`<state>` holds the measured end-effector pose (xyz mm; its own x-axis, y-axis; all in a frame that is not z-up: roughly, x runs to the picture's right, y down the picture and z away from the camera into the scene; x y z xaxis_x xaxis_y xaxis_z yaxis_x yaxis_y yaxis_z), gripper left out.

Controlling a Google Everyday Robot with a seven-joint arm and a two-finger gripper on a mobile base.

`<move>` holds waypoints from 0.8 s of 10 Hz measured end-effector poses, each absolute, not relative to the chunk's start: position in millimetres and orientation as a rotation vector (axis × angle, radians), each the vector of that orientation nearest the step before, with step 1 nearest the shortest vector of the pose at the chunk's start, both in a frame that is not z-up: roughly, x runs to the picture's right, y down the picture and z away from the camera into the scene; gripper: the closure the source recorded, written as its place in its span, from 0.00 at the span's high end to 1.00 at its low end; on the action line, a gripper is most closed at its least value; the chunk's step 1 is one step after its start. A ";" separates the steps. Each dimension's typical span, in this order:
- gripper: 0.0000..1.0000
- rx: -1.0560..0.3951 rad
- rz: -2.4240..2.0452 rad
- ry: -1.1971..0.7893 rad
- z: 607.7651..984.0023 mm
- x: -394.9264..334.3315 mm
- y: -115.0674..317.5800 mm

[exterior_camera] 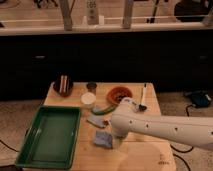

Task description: Wipe tray with sponge

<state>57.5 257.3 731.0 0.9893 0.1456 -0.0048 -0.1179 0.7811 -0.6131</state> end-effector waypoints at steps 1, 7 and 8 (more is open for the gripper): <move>0.48 -0.653 0.145 -0.043 735.8 56.4 262.1; 0.17 -0.631 0.154 -0.033 719.7 48.7 255.3; 0.10 -0.628 0.154 -0.030 717.5 49.2 255.5</move>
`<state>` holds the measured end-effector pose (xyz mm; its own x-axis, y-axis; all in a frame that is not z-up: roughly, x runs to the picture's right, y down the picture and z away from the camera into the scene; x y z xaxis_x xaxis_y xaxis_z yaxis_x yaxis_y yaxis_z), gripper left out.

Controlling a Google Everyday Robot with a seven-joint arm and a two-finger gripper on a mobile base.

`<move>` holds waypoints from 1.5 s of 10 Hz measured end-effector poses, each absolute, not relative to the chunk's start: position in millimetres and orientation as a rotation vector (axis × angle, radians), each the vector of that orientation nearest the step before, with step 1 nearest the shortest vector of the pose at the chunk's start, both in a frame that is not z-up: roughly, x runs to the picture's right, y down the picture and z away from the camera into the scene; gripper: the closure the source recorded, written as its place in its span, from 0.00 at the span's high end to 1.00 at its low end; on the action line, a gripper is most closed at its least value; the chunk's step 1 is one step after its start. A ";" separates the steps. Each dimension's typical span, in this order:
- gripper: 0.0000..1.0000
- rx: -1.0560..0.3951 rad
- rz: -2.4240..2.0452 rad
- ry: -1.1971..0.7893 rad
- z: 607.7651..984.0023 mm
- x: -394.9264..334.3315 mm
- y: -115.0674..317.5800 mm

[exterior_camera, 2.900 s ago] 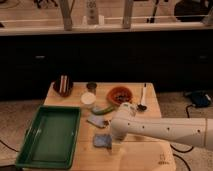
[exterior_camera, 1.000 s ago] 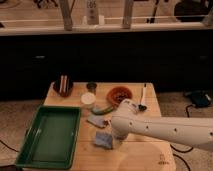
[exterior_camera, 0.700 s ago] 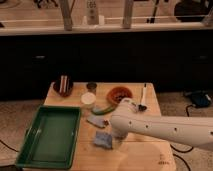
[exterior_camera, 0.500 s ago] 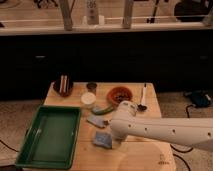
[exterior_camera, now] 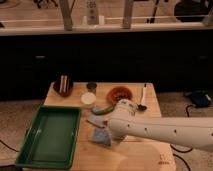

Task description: Wipe tray with sponge

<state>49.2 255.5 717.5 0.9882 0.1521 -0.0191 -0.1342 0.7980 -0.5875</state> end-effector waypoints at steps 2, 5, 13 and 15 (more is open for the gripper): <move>0.01 -0.599 0.146 -0.032 705.7 42.9 243.0; 0.04 -0.596 0.139 -0.028 699.8 33.1 237.6; 0.01 -0.578 0.073 -0.034 694.7 1.2 211.7; 0.01 -0.574 0.052 -0.043 689.1 -17.6 203.4</move>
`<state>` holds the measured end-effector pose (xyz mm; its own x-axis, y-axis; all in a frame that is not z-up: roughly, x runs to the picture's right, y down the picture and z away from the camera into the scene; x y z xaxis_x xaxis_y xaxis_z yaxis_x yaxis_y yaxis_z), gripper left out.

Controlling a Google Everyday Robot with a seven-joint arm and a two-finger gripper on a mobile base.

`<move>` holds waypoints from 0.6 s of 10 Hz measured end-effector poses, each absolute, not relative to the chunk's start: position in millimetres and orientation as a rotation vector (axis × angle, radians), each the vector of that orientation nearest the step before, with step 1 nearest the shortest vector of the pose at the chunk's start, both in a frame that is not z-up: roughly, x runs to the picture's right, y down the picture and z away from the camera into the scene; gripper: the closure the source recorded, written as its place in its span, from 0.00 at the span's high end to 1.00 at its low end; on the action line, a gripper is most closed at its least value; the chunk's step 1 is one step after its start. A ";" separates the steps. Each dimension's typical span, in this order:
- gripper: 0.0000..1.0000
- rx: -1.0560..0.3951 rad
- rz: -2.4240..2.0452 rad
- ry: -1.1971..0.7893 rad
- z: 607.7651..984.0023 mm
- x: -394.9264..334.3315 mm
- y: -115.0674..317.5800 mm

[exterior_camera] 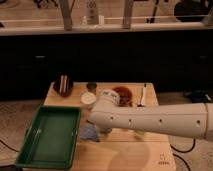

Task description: Wipe tray with sponge

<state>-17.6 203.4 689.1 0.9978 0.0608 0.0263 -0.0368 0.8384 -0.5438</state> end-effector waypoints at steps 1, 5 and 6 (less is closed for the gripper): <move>0.01 -0.570 0.045 -0.039 687.1 -21.0 198.4; 0.01 -0.552 0.008 -0.052 683.8 -40.7 184.7; 0.01 -0.548 -0.002 -0.054 682.3 -50.7 180.8</move>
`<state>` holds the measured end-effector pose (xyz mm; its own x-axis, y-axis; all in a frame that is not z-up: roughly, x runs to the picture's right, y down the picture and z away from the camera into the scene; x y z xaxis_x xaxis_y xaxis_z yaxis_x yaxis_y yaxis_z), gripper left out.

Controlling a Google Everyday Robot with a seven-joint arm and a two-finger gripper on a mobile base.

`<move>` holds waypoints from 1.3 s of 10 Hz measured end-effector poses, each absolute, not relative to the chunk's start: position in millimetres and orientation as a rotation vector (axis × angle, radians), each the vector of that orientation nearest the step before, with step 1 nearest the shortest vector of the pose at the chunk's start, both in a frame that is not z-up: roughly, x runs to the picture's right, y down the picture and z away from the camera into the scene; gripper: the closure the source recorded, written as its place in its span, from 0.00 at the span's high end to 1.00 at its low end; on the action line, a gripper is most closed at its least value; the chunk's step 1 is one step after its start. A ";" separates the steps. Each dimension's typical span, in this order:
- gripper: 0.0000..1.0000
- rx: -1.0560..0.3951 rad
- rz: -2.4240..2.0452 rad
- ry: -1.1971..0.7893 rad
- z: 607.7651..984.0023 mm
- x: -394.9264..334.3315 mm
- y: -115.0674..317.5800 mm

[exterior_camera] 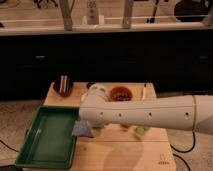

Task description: Wipe tray with sponge

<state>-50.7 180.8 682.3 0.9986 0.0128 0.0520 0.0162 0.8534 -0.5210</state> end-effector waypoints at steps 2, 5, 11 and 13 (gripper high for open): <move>0.01 -0.539 -0.021 -0.059 681.1 -59.4 173.1; 0.01 -0.525 -0.053 -0.078 682.1 -74.3 164.1; 0.01 -0.510 -0.116 -0.120 682.2 -130.9 154.2; 0.01 -0.509 -0.133 -0.131 681.0 -153.5 154.2</move>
